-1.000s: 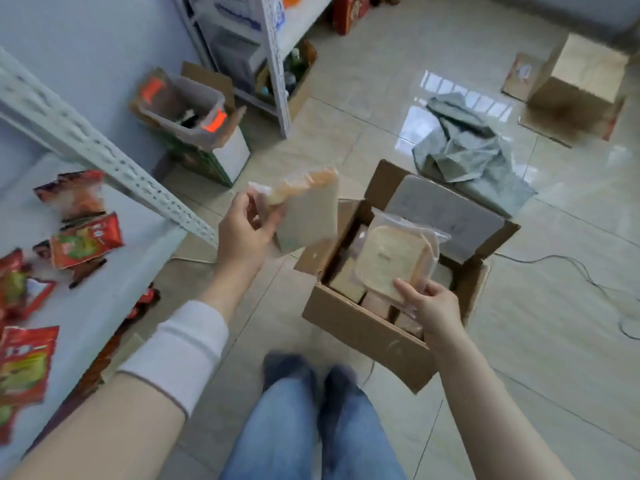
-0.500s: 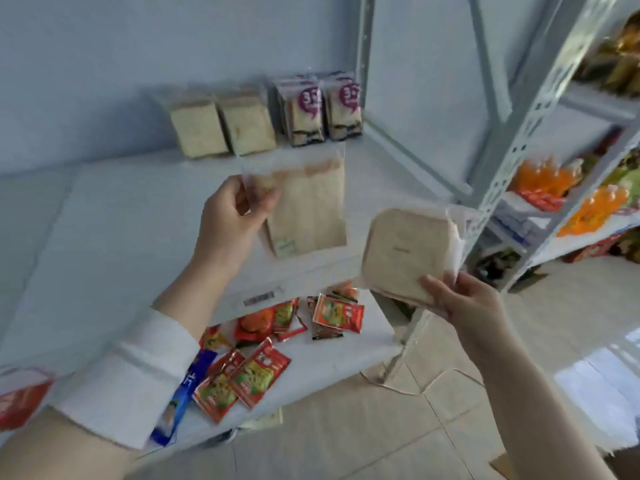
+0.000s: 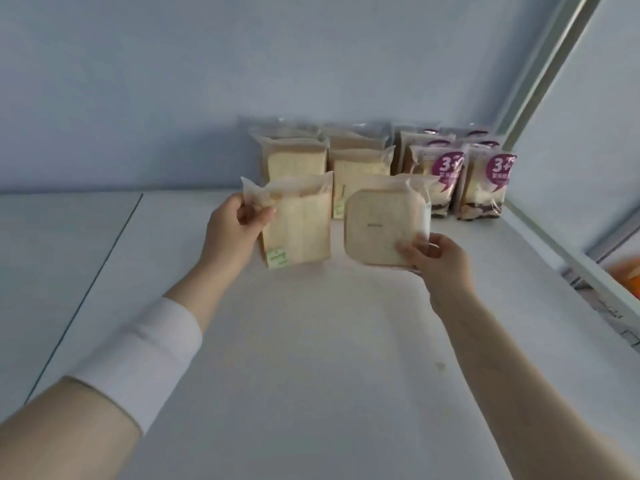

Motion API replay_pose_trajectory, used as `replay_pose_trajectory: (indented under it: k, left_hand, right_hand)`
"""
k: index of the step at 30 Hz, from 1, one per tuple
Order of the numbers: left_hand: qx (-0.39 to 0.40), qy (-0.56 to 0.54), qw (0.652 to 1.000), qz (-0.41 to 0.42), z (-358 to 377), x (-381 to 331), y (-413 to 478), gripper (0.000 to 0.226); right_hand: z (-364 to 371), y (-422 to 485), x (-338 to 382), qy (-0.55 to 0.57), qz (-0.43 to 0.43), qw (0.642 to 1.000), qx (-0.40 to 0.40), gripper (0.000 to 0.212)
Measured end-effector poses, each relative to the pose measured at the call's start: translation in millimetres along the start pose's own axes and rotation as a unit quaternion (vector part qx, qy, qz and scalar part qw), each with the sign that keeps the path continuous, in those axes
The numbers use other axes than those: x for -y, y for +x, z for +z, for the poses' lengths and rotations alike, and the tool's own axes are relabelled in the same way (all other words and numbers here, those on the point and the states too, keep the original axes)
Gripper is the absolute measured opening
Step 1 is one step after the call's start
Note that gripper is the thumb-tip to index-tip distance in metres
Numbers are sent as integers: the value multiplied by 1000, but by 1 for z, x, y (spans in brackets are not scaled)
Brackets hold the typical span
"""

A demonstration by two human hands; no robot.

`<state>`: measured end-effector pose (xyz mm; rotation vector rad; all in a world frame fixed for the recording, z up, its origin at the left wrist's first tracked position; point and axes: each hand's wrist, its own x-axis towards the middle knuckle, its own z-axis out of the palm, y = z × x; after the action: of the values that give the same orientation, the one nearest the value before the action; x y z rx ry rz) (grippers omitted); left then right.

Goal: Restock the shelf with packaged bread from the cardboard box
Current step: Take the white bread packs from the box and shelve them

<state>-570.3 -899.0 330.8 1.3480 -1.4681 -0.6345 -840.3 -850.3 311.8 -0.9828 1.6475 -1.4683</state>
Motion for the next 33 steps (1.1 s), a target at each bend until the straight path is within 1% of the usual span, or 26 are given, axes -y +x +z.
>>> replay_pose_trajectory:
  k: [3,6,9,13,16,19,20,22,23,24,25,27,30,32,33]
  left_hand:
    - [4,-15,1000,-6,25,12,41,11]
    - [-8,-24,1000,-11,40,25,69,14]
    - [-19,-7,1000,13,45,33,81,20]
    - [-39,5,999,18,49,34,81,24]
    - [-58,-6,998,5,46,24,77,40]
    - [-66,4,998,-6,35,15,62,55]
    - [-75,26,997,6,30,11,53,56]
    - [-79,100,989,69,24,1,27,54]
    - [-59,137,983,106,24,-7,12,52]
    - [-20,176,974,141,28,-14,-5,49]
    - [34,217,960,175,34,-23,-22,47]
    - [144,283,919,236,51,-44,-62,46]
    - [267,321,854,311,85,-85,-125,45]
    - [319,322,814,364,113,-115,-168,43]
    - [335,316,801,383,126,-128,-189,41]
  right_hand:
    - [25,50,-2,-14,-3,1000,1,25]
    - [40,82,-10,-32,-18,999,-6,24]
    - [45,92,-19,-98,-54,993,-30,21]
    - [50,91,-19,-143,-71,985,-68,31]
    - [50,82,-10,-158,-66,982,-81,46]
    - [37,57,0,-202,-87,972,-79,56]
    - [29,44,3,-230,-94,965,-81,57]
    - [8,14,7,-309,-102,941,-92,57]
    - [-5,-4,8,-353,-108,924,-99,57]
    - [-18,-23,8,-393,-112,907,-105,58]
    - [-33,-42,7,-427,-112,890,-111,58]
    - [-64,-84,2,-488,-97,860,-114,57]
    - [-120,-144,-3,-558,-59,818,-124,55]
    - [-163,-182,-9,-593,-28,792,-140,54]
    - [-184,-198,-13,-607,-11,781,-147,52]
